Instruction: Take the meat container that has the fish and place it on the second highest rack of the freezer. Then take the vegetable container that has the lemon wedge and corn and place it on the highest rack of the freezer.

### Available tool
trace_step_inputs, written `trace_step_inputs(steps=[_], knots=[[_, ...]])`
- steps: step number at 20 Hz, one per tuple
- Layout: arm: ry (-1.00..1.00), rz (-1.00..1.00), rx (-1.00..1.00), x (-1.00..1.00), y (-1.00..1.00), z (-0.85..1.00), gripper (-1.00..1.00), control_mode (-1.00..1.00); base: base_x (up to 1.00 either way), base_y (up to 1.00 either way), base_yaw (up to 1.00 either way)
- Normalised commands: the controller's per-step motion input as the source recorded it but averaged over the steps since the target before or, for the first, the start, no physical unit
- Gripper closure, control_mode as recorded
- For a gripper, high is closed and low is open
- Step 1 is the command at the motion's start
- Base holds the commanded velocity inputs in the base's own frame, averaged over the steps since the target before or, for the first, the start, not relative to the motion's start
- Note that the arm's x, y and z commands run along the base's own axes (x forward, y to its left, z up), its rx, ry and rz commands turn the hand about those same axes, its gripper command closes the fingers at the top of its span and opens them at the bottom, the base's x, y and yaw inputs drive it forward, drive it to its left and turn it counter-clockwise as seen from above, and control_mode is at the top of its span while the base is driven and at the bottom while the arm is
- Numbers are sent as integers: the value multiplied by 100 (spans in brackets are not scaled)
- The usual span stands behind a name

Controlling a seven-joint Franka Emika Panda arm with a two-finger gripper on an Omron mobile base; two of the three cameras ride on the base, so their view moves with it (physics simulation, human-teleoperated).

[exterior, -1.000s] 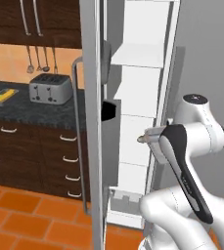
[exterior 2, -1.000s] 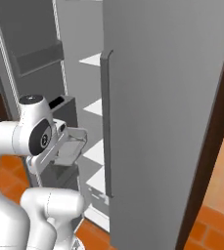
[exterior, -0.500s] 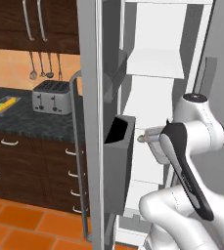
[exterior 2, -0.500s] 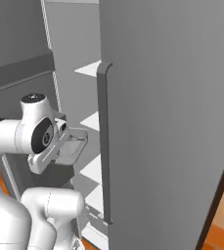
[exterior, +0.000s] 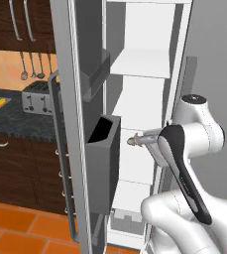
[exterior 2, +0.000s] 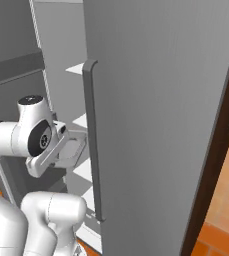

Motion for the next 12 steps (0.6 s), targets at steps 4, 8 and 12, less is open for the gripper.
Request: trace_step_inputs(steps=[4, 8, 12], knots=[[0, 0, 0, 4, 0, 0, 100, -100, 7, 0, 0], [0, 0, 0, 0, 15, 0, 100, -100, 0, 0, 0], [0, 0, 0, 27, 37, 0, 100, -100, 0, 0, 0]])
